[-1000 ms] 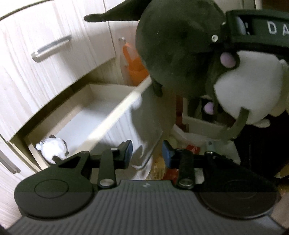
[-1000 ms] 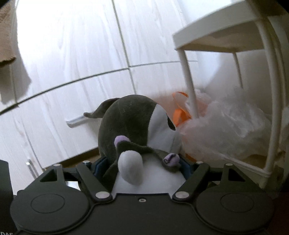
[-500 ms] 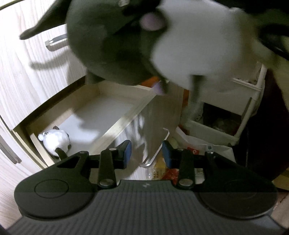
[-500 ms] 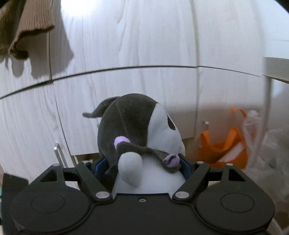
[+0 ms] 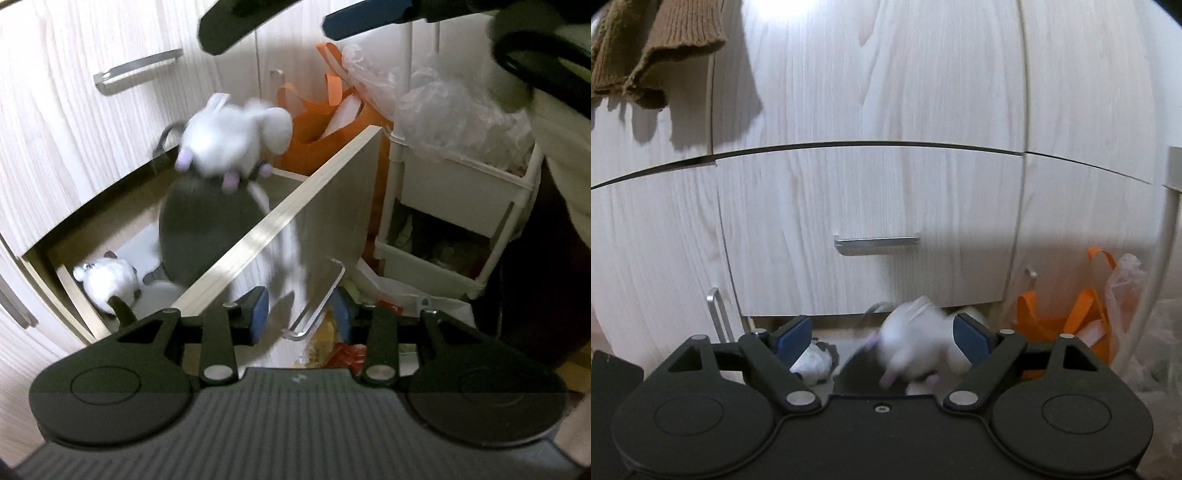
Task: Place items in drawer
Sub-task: 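Lower the plush toy into the open drawer and open the right gripper, then withdraw the right gripper from the drawer and swing it back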
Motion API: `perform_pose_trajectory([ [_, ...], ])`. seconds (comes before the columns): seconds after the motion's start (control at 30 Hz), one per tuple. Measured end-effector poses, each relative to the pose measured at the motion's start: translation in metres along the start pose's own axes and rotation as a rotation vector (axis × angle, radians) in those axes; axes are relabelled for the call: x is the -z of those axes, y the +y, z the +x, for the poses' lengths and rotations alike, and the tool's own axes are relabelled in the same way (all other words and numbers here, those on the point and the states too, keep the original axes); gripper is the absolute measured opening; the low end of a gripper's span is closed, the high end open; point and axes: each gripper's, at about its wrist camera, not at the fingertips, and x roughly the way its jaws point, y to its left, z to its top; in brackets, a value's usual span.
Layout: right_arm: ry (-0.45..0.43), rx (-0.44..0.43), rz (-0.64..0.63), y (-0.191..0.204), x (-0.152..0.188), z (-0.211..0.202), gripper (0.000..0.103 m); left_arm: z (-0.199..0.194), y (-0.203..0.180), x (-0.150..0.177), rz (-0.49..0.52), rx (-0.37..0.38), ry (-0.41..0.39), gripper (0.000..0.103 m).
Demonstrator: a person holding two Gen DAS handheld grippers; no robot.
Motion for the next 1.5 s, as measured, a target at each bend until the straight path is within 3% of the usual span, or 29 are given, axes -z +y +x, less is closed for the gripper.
perform_pose_trajectory([
  [0.23, 0.016, 0.009, 0.03, -0.007, 0.014, -0.018, 0.088, -0.009, -0.003, 0.002, 0.003, 0.001, 0.003, 0.04],
  [0.53, 0.095, -0.021, 0.169, -0.022, 0.06, -0.017, 0.088, -0.022, -0.01, 0.009, 0.05, -0.008, 0.006, 0.042],
  [0.7, 0.146, -0.022, 0.218, -0.029, 0.078, -0.006, 0.088, -0.023, -0.009, 0.013, 0.073, 0.007, 0.003, 0.055],
  [1.03, 0.237, -0.016, 0.38, -0.059, 0.108, 0.022, 0.088, -0.028, -0.008, 0.018, 0.096, 0.012, 0.008, 0.061],
  [1.1, 0.194, -0.008, 0.44, -0.067, 0.112, 0.021, 0.088, -0.029, -0.008, 0.019, 0.102, 0.014, 0.009, 0.062],
  [1.2, 0.118, -0.033, 0.479, -0.074, 0.1, 0.021, 0.087, -0.028, -0.007, 0.02, 0.109, 0.015, 0.008, 0.063],
  [1.33, 0.083, 0.027, 0.421, -0.078, 0.067, 0.028, 0.088, -0.03, -0.005, 0.021, 0.098, 0.022, 0.004, 0.063],
  [1.5, 0.204, 0.142, 0.388, -0.09, 0.036, 0.071, 0.088, -0.032, 0.003, 0.021, 0.064, 0.052, 0.001, 0.063],
])
